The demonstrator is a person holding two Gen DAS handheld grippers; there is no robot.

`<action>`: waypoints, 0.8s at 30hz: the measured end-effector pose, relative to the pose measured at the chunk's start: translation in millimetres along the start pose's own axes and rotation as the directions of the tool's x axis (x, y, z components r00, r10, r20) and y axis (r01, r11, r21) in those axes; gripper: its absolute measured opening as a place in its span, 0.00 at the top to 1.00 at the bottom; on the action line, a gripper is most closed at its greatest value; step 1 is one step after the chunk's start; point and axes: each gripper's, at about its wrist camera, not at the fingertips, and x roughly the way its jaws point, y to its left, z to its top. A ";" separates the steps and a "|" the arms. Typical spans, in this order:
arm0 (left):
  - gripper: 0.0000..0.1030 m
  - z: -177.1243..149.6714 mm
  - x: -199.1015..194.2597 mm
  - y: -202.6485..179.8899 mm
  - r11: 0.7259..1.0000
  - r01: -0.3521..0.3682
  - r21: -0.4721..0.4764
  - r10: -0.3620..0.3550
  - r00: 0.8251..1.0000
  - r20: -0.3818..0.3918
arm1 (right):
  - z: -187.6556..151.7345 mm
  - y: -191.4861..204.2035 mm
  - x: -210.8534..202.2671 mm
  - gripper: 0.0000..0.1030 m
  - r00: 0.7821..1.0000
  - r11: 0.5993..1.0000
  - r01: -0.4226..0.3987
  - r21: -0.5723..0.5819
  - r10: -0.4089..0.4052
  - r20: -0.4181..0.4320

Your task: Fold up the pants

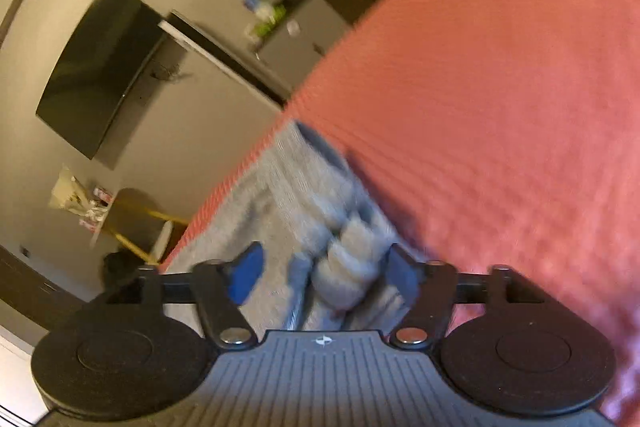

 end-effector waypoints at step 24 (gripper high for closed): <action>0.22 121.9 165.2 -141.7 0.857 -0.214 0.469 0.169 0.976 0.137 | -40.1 56.3 22.3 0.59 0.983 0.762 0.122 -0.636 -0.006 0.182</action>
